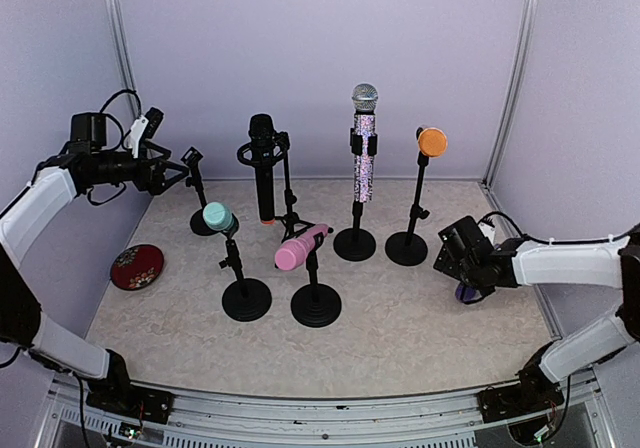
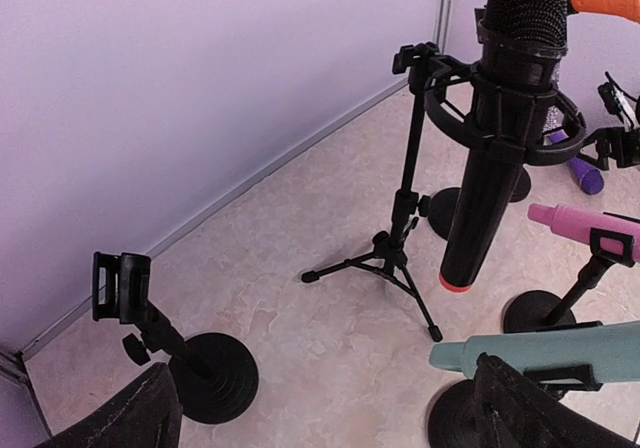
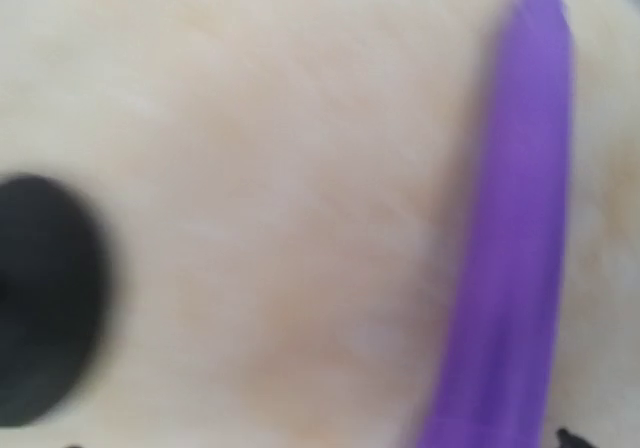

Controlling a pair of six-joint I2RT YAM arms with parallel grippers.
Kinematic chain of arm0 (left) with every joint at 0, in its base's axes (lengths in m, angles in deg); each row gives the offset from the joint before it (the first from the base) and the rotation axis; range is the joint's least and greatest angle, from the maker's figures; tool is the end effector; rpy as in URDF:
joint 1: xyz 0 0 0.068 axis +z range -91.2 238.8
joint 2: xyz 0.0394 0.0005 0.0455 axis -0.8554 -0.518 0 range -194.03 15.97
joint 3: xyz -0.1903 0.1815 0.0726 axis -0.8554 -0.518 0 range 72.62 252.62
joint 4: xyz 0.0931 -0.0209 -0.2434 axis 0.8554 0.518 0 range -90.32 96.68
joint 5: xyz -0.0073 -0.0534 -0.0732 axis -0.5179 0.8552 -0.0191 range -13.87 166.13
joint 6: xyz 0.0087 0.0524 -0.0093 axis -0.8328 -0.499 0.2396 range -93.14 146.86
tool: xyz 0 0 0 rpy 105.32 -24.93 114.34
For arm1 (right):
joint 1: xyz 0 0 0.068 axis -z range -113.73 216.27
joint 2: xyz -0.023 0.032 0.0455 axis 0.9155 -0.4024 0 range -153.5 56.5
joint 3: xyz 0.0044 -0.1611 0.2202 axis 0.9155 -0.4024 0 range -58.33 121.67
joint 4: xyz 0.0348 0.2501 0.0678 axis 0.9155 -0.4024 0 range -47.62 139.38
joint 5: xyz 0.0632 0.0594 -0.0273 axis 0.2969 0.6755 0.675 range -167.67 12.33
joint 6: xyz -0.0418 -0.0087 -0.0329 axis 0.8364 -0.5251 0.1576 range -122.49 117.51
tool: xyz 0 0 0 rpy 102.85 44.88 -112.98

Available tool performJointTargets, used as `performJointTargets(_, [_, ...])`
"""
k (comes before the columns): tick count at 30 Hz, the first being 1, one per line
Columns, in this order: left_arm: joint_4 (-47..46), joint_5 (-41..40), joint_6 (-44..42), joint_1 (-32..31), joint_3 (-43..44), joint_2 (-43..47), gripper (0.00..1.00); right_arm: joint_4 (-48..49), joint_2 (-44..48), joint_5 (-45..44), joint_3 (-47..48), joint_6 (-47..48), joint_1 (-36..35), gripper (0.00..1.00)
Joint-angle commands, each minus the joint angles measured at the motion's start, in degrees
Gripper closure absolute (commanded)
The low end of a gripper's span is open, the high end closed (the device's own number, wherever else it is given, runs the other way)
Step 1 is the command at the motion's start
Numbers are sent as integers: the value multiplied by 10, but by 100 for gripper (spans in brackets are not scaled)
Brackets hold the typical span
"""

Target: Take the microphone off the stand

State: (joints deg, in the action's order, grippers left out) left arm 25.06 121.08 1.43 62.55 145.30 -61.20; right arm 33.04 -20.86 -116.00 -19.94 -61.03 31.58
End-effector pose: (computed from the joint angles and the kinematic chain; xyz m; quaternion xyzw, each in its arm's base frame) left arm 0.2973 -0.0056 0.3622 0.3385 0.7494 -0.2035 0.5314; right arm 0.2169 0.1233 0.1799 0.2821 0.8619 -0.0106 0.4212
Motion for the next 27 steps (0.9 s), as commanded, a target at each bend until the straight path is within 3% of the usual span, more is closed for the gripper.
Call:
performJointTargets(1, [35,33,6,4,19,34,1,26,103,-1,-14,118,-35,0])
performJointTargets(9, [67,63,53,5,-21,78,1,177,208,29,-48,447,-234,0])
performJointTargets(14, [81,64,62,4,-39,107,1,268,179,-13,-20,652,-348,0])
performJointTargets(19, [71,58,78,-6,-81,142,1,357,79,-10,38,821,-384,0])
performJointTargets(27, [85,12,69,-54,-116,187,1,448,-51,57,128,994,-390,0])
